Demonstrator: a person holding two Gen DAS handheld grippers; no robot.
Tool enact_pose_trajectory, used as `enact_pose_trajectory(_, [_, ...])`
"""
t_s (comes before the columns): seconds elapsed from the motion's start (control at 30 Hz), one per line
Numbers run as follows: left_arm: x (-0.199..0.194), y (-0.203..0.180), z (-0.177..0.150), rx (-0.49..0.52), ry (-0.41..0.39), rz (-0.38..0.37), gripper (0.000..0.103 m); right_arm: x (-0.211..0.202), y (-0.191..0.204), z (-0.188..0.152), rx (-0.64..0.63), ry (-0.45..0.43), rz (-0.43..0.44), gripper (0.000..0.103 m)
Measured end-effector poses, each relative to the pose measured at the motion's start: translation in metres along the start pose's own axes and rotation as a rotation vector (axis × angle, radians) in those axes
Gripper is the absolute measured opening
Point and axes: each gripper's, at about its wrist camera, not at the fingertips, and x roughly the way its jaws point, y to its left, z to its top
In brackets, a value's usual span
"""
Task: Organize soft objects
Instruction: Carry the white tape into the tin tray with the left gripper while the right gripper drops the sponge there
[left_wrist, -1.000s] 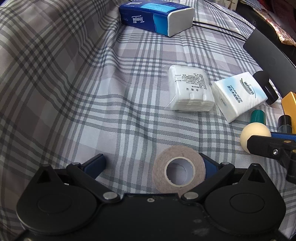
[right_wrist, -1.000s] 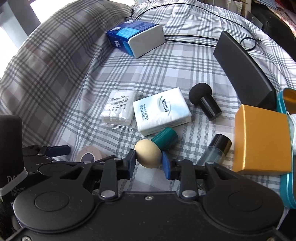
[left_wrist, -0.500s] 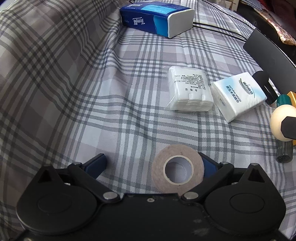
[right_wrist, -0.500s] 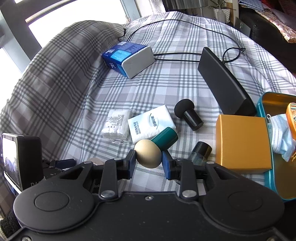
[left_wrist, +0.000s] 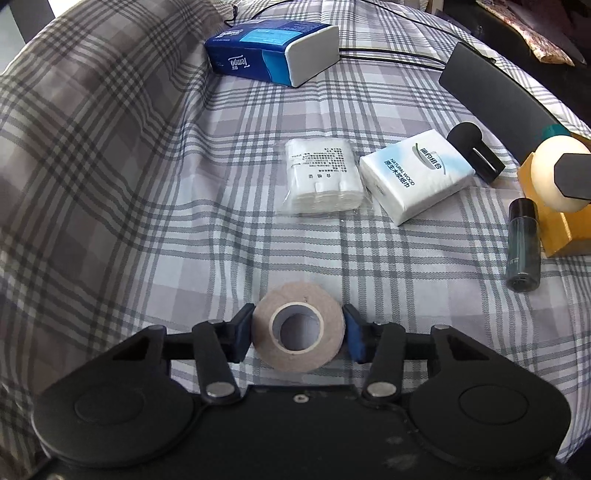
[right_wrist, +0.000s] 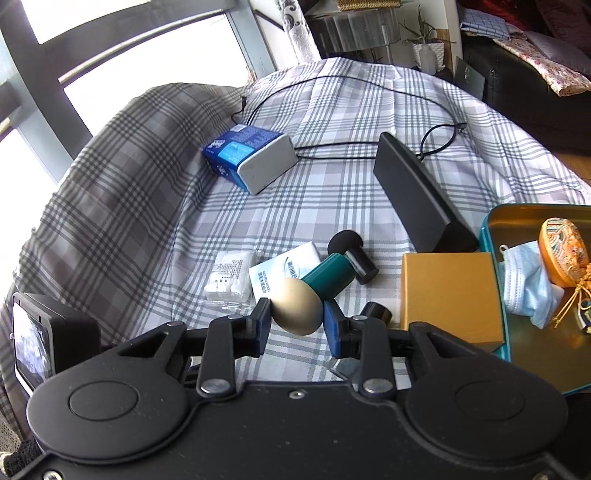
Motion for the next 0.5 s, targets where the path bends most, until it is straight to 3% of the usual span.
enact_pose_trajectory(0.27, [-0.026, -0.003, 0.004, -0.068, -0.012, -0.061, 0.047, -0.023, -0.017, 0.005, 0.046, -0.079, -0.014, 0.032])
enact_pose_trajectory(0.5, [-0.063, -0.043, 0.035, -0.002, -0.11, -0.124, 0.047, -0.059, -0.041, 0.014, 0.102, -0.18, -0.077, 0.032])
